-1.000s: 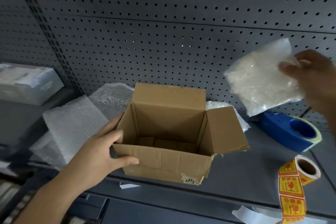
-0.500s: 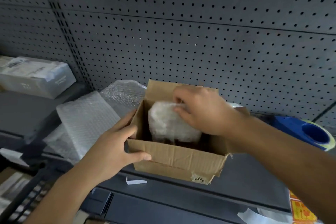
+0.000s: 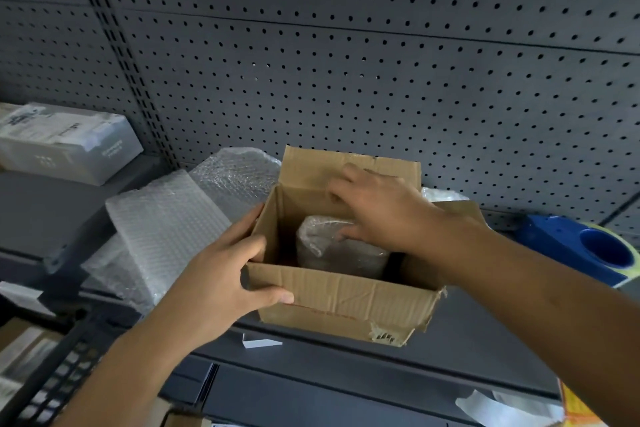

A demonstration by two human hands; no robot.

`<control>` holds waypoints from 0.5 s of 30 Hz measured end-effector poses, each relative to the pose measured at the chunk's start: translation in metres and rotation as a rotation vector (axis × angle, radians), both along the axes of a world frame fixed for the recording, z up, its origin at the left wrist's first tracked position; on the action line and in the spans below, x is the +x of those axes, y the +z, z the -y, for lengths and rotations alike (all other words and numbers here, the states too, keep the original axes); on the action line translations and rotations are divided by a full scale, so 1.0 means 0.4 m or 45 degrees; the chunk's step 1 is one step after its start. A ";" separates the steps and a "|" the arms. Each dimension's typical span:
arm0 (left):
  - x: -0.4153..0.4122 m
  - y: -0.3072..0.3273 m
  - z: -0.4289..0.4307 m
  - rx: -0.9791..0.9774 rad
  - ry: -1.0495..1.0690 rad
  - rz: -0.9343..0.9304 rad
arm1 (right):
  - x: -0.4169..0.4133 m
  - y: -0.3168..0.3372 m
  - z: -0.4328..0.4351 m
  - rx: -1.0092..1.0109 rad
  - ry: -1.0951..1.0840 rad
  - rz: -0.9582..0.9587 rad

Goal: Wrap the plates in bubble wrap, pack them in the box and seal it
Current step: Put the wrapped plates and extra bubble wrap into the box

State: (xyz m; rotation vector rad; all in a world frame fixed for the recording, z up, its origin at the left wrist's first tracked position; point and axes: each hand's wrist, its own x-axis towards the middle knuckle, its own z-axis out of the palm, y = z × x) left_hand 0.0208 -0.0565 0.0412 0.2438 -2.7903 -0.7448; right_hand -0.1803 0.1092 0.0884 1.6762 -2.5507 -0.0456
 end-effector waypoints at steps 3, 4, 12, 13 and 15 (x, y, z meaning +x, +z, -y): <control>0.001 0.002 0.001 -0.006 0.014 0.012 | 0.000 0.050 -0.026 -0.072 -0.019 0.165; 0.002 0.003 0.001 -0.003 0.028 0.018 | -0.002 0.064 -0.042 -0.137 -0.037 0.243; -0.007 0.005 -0.002 0.011 0.042 -0.015 | -0.243 0.079 -0.315 -0.901 -1.012 0.620; -0.006 0.003 -0.002 0.013 0.038 -0.017 | -0.280 0.038 -0.344 -0.762 -1.144 0.719; -0.005 0.000 0.004 0.037 0.029 -0.033 | -0.315 -0.055 -0.372 -0.523 -1.279 0.980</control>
